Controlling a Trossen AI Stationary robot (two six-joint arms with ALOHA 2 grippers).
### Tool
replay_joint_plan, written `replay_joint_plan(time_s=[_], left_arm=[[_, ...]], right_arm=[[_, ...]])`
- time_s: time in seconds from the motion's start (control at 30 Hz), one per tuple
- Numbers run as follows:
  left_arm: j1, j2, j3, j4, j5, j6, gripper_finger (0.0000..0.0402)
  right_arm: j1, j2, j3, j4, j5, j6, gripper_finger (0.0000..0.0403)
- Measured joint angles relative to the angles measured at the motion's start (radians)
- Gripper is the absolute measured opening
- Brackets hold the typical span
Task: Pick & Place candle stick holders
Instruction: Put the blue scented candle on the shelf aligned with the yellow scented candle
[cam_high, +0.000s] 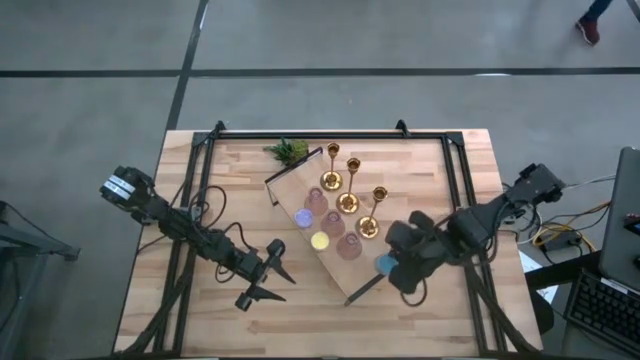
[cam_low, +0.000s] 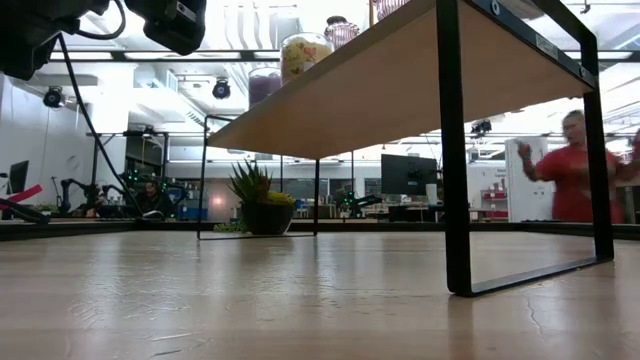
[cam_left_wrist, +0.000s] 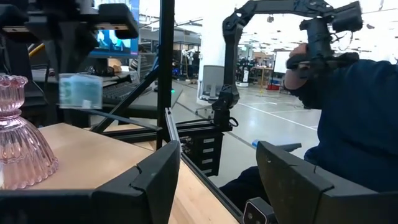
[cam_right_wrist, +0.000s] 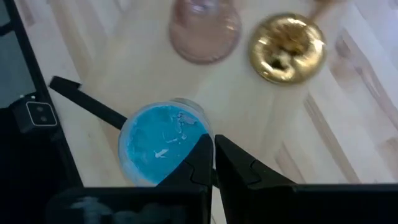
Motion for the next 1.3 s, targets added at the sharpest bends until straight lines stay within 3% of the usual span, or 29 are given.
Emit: replay_joint_plan(time_s=[0.53, 1.3], left_arm=[[0.0, 0.0, 0.0, 0.002, 0.0, 0.0, 0.0218], [0.0, 0.0, 0.0, -0.005, -0.001, 0.0, 0.0218]], right_arm=[[-0.013, 0.276, 0.277, 0.032, 0.082, -0.227, 0.0008], [-0.043, 0.334, 0.27, 0.057, 0.072, -0.247, 0.0008]])
